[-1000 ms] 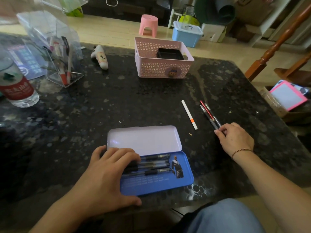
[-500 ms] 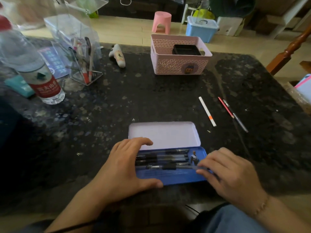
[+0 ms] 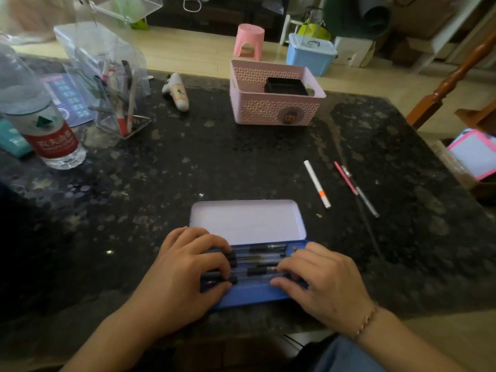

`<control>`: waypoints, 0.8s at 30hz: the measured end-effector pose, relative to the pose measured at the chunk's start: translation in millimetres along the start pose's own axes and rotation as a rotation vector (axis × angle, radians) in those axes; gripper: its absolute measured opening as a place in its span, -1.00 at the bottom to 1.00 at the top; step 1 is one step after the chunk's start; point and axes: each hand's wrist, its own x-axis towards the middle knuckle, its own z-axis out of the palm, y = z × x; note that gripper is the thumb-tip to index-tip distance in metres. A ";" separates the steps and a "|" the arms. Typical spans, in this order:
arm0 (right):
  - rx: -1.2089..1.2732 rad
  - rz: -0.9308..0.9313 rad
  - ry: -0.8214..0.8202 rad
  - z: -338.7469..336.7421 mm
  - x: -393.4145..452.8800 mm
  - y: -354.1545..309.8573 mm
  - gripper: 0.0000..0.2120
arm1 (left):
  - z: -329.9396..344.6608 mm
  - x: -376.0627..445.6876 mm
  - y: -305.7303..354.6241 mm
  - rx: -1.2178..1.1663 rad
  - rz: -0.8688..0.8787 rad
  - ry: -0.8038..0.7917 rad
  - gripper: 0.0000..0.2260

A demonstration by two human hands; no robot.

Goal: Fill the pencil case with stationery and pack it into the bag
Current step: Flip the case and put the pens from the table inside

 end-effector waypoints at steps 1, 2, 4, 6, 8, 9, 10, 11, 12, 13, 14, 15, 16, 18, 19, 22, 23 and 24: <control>0.002 0.051 0.045 -7.3 4.3 9.5 -0.78 | 0.2 -0.2 -1.1 -0.010 0.003 0.003 -0.84; 0.005 0.144 0.121 -16.2 9.8 25.8 -0.79 | 0.3 -0.2 -1.2 -0.020 0.006 0.011 -0.81; -0.001 0.432 0.291 -32.8 22.9 78.2 -0.87 | 0.1 0.1 -1.5 -0.021 0.010 0.018 -0.75; -0.090 0.752 0.227 -47.0 30.9 137.0 -0.82 | 2.6 2.7 -0.8 0.002 0.007 0.015 -0.68; -0.143 0.980 0.015 -52.0 31.1 177.6 -0.72 | 4.6 4.7 1.0 0.009 0.006 0.009 -0.66; -0.133 1.051 -0.064 -51.4 31.8 187.6 -0.70 | 5.4 5.7 1.2 0.006 0.008 0.010 -0.66; -0.114 1.092 -0.116 -49.3 33.2 192.5 -0.71 | 6.2 6.6 1.0 0.001 0.011 0.016 -0.66; -0.108 1.101 -0.158 -46.6 34.8 194.4 -0.75 | 6.9 6.8 0.7 -0.001 0.012 0.026 -0.67; -0.114 1.096 -0.194 -44.1 36.4 193.4 -0.79 | 7.3 7.1 0.1 -0.001 0.012 0.035 -0.68; -0.117 1.090 -0.216 -41.8 38.3 191.1 -0.82 | 7.4 7.2 0.1 0.004 0.011 0.048 -0.69; -0.118 1.085 -0.227 -40.3 39.6 188.1 -0.83 | 7.3 7.5 -0.1 0.011 0.008 0.066 -0.71; -0.121 1.079 -0.231 -38.4 39.6 186.4 -0.83 | 6.4 7.8 0.3 0.017 -0.003 0.085 -0.74; -0.137 1.071 -0.232 -36.0 38.5 185.7 -0.83 | 5.2 8.0 0.6 0.017 -0.021 0.108 -0.77; -0.198 1.060 -0.235 -32.9 36.5 184.9 -0.84 | 3.6 8.3 -0.6 0.011 -0.052 0.162 -0.84; -0.216 1.064 -0.231 -32.7 35.2 183.6 -0.85 | 3.4 8.2 -1.6 0.016 -0.062 0.183 -0.87; -0.207 1.058 -0.145 -39.0 26.9 169.1 -0.85 | 2.7 6.7 -4.0 0.017 -0.103 0.197 -0.90; -0.196 1.032 -0.078 -42.7 23.1 156.1 -0.84 | 2.2 6.4 -3.7 0.010 -0.116 0.191 -0.89; -0.180 0.971 -0.006 -45.4 18.7 140.5 -0.85 | 1.6 6.0 -3.4 0.007 -0.123 0.187 -0.89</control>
